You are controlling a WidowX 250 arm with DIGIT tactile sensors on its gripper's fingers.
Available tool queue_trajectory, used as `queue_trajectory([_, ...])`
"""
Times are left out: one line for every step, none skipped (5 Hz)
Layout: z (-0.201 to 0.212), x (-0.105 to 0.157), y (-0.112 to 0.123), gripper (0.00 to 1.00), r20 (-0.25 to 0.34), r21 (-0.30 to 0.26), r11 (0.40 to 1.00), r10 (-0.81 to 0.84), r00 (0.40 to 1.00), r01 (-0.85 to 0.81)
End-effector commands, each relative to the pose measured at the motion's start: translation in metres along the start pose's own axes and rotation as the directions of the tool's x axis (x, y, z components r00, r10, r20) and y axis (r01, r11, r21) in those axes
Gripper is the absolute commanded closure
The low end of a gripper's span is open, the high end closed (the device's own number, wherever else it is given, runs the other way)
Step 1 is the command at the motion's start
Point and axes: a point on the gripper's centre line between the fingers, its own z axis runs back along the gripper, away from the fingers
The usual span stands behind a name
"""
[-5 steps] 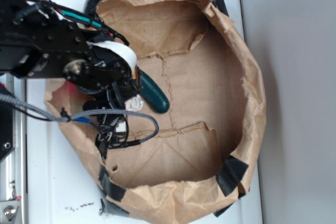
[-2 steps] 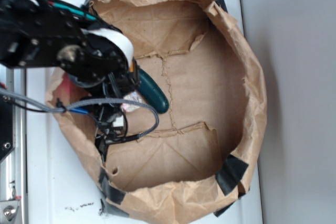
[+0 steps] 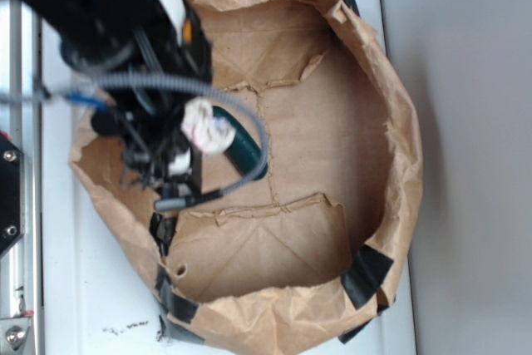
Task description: Grab the white paper.
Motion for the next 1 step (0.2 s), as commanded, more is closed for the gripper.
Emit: queue_trajectory([0.0333, 0.0199, -0.0008, 1.00, 0.030, -0.009, 1.000, -0.006, 1.000, 0.007])
